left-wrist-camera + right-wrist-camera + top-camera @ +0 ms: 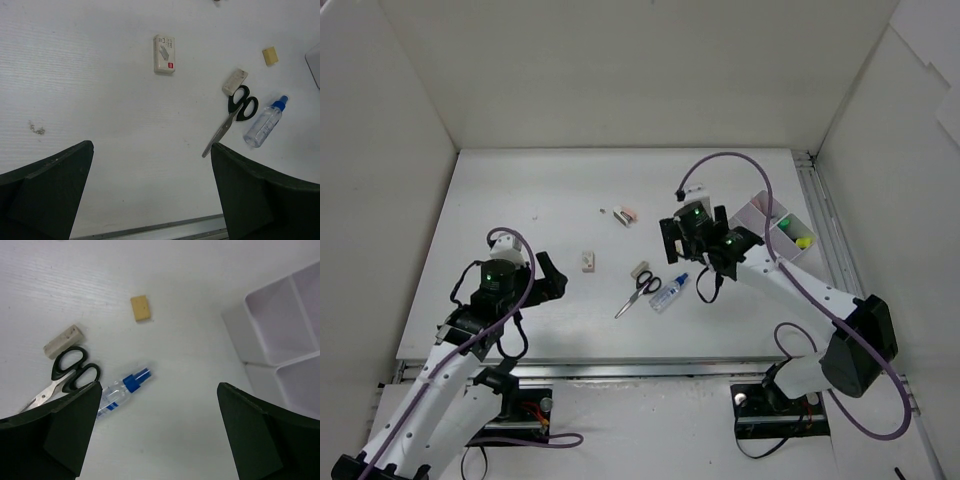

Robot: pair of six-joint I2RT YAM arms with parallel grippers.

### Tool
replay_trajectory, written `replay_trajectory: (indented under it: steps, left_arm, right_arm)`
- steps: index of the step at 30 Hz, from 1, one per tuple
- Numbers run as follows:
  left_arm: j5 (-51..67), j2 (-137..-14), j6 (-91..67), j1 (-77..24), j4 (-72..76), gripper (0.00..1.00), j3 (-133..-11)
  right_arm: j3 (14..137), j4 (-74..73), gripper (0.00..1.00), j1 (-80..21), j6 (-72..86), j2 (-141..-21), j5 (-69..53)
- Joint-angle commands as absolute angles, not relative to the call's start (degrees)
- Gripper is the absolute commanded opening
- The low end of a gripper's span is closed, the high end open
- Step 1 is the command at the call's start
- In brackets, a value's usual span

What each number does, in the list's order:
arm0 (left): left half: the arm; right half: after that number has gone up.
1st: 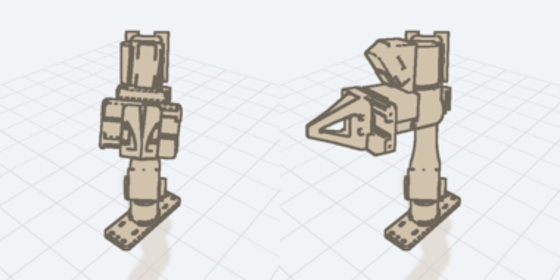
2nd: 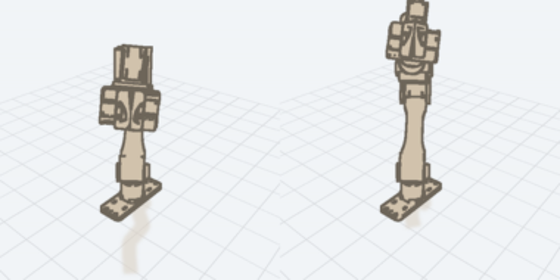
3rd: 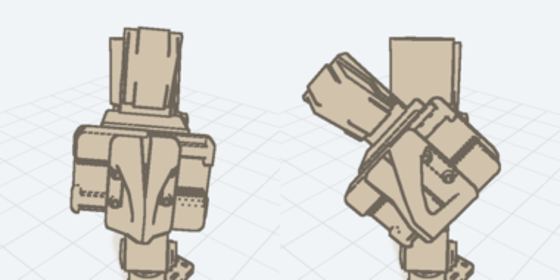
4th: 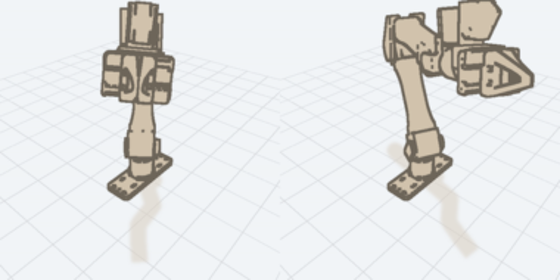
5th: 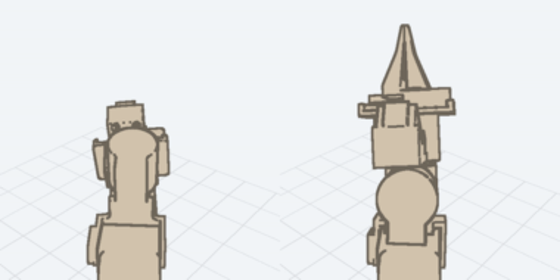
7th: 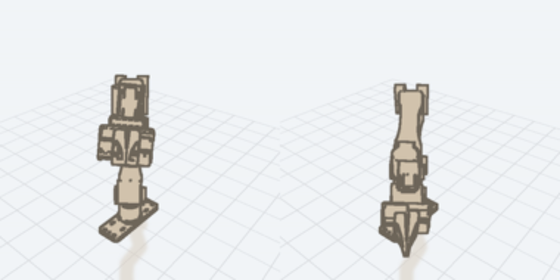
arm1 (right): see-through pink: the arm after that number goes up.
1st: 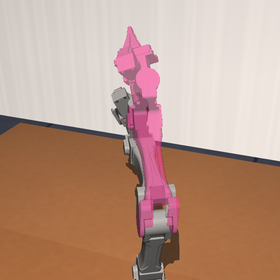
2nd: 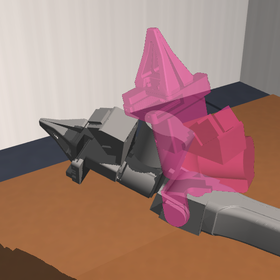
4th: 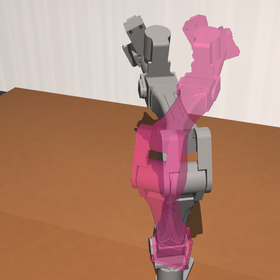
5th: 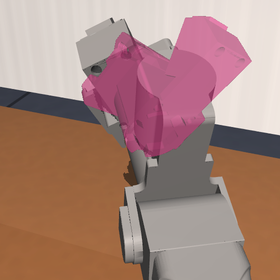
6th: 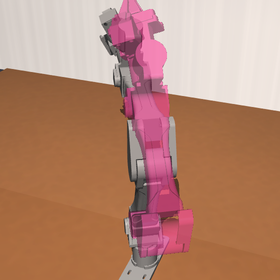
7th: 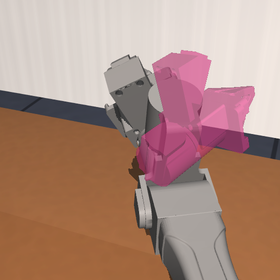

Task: Sort the stationery into containers
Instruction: Pick up the stationery from the center of the board.

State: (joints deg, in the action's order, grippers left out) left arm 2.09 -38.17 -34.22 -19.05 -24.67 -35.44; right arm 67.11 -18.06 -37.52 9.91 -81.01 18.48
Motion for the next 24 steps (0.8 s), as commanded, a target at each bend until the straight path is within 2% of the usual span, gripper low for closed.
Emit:
replay_trajectory:
  steps: [1,5,9,19,23,24]
  left_arm:
    - [3.17,-38.06,-35.33,-18.72,-22.41,1.0,-36.12]
    - [2.11,-35.17,-34.98,-18.72,-23.12,0.99,-34.81]
    - [2.11,-32.88,-34.89,-18.72,-22.76,0.99,-33.66]
    - [3.25,-34.27,-34.45,-18.72,-21.8,0.99,-32.87]
    - [3.6,-34.63,-34.19,-18.72,-21.62,1.0,-32.87]
    - [3.78,-34.63,-34.19,-18.72,-21.71,0.99,-32.78]
  right_arm:
    - [60.57,-7.65,0.98,-39.81,32.77,-76.9,24.35]
    - [55.39,-7.03,0.98,-45.77,41.29,-79.44,29.08]
    - [50.54,-5.9,0.98,-48.07,56.73,-81.56,35.06]
    - [49.13,-3.52,0.98,-49.66,67.93,-89.02,34.98]
    - [50.71,-3.6,0.9,-49.31,68.29,-92.72,34.54]
    - [50.97,-3.52,0.81,-49.31,68.12,-93.33,34.37]
